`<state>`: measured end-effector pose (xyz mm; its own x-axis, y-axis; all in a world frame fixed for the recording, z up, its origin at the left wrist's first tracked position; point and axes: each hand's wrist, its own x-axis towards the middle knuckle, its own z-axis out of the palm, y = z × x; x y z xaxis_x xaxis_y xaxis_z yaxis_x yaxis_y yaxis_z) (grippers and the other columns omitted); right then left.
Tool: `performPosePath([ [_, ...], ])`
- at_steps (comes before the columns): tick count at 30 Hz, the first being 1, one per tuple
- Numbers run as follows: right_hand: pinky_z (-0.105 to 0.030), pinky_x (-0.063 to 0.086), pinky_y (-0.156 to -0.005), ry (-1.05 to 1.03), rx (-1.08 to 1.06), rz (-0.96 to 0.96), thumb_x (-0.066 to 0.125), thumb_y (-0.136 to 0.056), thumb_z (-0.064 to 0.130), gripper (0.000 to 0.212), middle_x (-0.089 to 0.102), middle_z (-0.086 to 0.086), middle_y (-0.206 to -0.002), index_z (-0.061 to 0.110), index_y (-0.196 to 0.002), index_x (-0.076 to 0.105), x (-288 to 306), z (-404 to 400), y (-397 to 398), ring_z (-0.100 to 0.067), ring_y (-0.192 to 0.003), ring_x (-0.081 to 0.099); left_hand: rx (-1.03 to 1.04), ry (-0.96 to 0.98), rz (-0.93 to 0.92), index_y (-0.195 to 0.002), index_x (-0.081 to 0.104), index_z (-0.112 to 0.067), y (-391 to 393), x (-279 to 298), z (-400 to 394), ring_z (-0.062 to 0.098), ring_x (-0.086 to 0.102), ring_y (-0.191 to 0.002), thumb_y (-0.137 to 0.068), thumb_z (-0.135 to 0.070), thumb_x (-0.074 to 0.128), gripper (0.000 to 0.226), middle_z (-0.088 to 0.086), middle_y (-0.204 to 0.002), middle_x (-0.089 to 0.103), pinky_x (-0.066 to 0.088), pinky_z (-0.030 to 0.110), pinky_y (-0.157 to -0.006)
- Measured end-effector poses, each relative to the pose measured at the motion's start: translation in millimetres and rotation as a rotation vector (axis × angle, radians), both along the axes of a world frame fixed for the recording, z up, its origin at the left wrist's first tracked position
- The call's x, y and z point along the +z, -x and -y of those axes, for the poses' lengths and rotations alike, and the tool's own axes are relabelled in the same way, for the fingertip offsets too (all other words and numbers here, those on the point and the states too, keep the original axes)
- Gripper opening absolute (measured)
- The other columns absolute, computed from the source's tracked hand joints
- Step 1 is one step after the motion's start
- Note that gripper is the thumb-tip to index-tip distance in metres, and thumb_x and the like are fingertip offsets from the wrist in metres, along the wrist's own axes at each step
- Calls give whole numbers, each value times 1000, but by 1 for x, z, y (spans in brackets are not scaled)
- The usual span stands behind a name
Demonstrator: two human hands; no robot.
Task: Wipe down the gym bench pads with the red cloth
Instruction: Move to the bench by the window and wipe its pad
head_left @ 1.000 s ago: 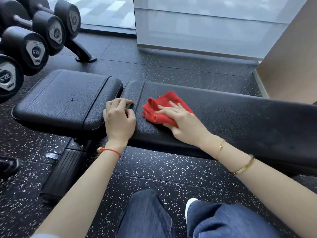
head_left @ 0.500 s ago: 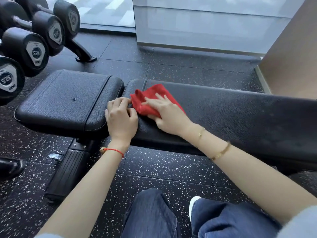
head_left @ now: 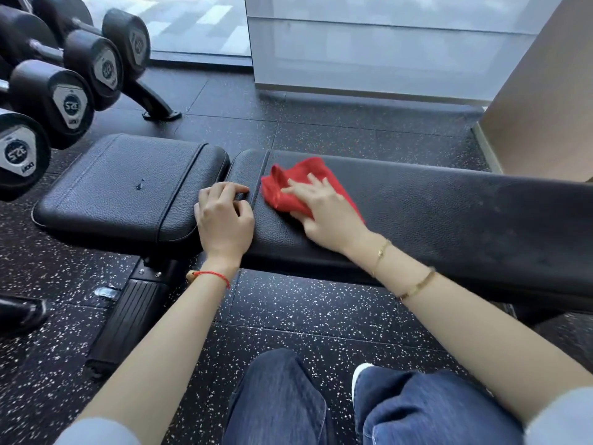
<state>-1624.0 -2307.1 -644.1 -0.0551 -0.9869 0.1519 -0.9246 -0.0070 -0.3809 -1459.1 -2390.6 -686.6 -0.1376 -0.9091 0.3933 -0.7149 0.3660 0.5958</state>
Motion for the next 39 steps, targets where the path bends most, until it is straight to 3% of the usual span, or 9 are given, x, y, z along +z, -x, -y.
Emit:
performPosePath([
  [4,-41,14,-120,12,46,23,59,-90,19,43,44,6,-146,23,-132,53,-4,-63,8,-26,-143,26,-3,4,0,-101,70,-22,-1,-1,-2,27,51,-110,-82,-10,50,30,-3,-110,66,37,38,-95],
  [10,-39,16,-119,25,-471,57,59,-89,17,41,47,5,-144,27,-129,55,2,-108,72,-28,-141,30,-13,17,26,-103,69,-19,0,1,-5,30,50,-111,-83,-10,49,30,2,-113,66,37,41,-93],
  [12,-43,17,-118,23,-517,37,58,-89,16,42,46,3,-145,25,-130,54,2,-101,62,-32,-141,29,-10,24,39,-103,69,-18,1,1,-6,31,50,-111,-83,-10,49,29,3,-113,65,37,41,-93],
  [18,-40,6,-121,-15,-49,69,59,-89,16,47,39,6,-150,23,-135,50,-8,-90,1,-27,-145,19,-32,28,53,-105,69,-16,-2,1,-5,32,50,-112,-84,-9,49,30,5,-114,65,37,42,-95],
  [20,-39,6,-121,3,-29,80,59,-90,17,45,40,7,-149,24,-134,51,-7,-99,7,-24,-145,20,-40,33,49,-106,69,-16,-3,0,-4,32,50,-113,-84,-8,49,31,5,-115,66,38,41,-96],
  [24,-34,7,-120,59,-254,115,61,-88,16,45,44,8,-146,26,-131,53,-9,-126,46,-22,-144,25,-42,42,46,-106,70,-16,-4,-2,-3,33,49,-113,-84,-8,49,32,5,-115,66,38,41,-97],
  [29,-43,16,-116,91,-636,85,60,-89,18,39,48,0,-143,26,-127,56,-3,-141,86,-34,-140,30,-32,54,78,-108,68,-14,-2,-1,-6,34,49,-114,-86,-8,49,30,7,-117,65,36,42,-96],
  [32,-46,14,-119,76,-563,54,58,-90,18,41,45,2,-146,25,-129,54,-6,-129,73,-34,-142,26,-20,45,105,-110,66,-13,0,-1,-6,34,48,-115,-87,-10,49,29,8,-119,63,35,43,-97],
  [39,-38,13,-119,58,-203,101,61,-88,19,40,47,9,-144,29,-126,56,-10,-107,51,-25,-142,28,-21,60,118,-109,66,-13,-2,-2,-5,34,48,-113,-86,-9,50,28,9,-118,63,36,43,-96],
])
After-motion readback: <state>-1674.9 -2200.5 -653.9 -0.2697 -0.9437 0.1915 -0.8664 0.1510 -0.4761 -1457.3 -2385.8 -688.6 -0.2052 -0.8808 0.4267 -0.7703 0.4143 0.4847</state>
